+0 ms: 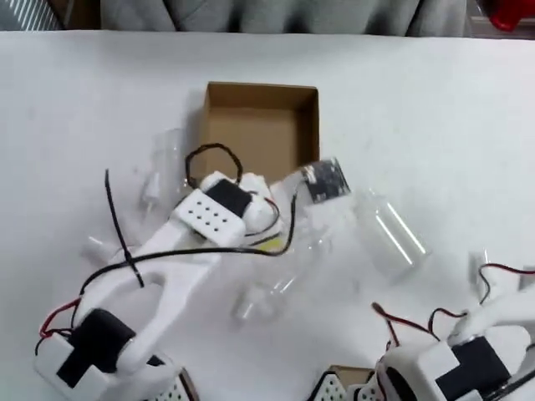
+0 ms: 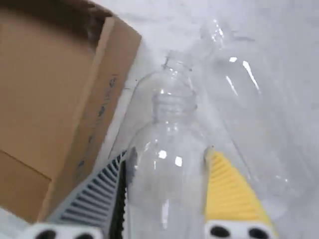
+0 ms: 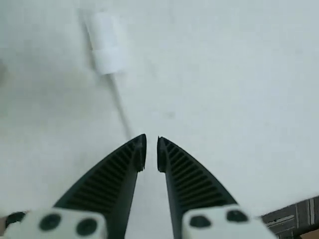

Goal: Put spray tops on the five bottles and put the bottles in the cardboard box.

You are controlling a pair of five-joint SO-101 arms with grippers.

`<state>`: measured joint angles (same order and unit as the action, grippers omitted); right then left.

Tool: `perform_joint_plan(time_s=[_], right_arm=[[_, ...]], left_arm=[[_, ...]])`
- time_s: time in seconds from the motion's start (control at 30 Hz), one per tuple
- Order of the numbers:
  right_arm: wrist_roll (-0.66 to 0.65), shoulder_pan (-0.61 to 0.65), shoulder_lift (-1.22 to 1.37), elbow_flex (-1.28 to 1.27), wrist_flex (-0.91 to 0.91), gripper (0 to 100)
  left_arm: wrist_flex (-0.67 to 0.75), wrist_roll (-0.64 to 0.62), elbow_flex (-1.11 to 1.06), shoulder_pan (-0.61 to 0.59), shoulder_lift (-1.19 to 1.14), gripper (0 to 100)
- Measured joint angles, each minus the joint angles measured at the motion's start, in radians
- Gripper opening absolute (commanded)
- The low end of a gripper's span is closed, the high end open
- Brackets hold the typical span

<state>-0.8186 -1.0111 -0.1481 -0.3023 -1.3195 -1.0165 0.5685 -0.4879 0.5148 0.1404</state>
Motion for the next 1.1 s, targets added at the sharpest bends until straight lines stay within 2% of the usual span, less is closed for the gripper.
perform_joint_plan(time_s=[0.07, 0.23, 0.33, 0.6, 0.87, 1.1], right_arm=[[0.043, 0.051, 0.0, -0.015, -0.003, 2.9], [0.133, 0.184, 0.0, -0.06, 0.018, 14.6], [0.172, 0.232, 0.009, -0.095, 0.084, 14.7], [0.176, 0.236, 0.011, -0.201, 0.264, 13.8], [0.077, 0.23, 0.011, -0.347, 0.482, 13.8], [0.023, 0.215, 0.083, -0.348, 0.508, 13.8]], left_arm=[[0.02, -0.046, 0.0, -0.023, 0.003, 8], [0.086, -0.126, -0.029, -0.066, 0.003, 8], [0.15, -0.133, -0.078, -0.068, 0.003, 8], [0.183, -0.135, -0.098, -0.074, 0.003, 8], [0.192, -0.135, -0.098, -0.097, 0.003, 8], [0.192, -0.135, -0.098, -0.098, 0.003, 8]])
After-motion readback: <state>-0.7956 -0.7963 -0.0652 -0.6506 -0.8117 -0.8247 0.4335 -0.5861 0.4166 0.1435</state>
